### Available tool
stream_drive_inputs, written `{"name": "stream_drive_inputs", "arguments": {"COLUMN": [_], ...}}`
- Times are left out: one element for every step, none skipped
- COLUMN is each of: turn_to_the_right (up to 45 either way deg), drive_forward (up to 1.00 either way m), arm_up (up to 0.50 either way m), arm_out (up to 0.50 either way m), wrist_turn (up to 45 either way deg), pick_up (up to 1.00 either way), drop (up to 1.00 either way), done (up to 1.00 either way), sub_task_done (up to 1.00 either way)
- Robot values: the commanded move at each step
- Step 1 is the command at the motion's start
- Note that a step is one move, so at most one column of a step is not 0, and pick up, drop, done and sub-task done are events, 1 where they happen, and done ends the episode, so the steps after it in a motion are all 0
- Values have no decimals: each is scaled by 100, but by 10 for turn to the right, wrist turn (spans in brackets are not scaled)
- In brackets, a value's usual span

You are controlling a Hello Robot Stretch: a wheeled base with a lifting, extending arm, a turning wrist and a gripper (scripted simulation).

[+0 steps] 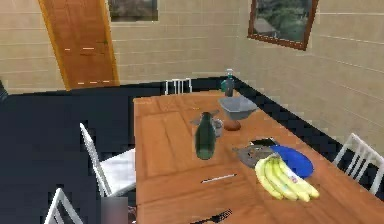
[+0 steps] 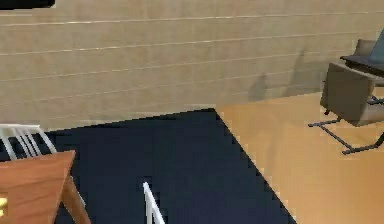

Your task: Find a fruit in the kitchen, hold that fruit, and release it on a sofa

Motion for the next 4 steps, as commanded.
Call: {"name": "stream_drive_inputs", "arguments": {"turn_to_the_right": [-450,-90,0,0], "drive_forward": [0,0,0,0], "arm_up": [0,0,50,38], "arm_out": [0,0,0,0], "wrist_turn": [0,0,0,0], "pick_up": [0,0,0,0], "drop": [0,0,0,0], "done": [0,0,0,0], "sub_task_done": [0,0,0,0]}}
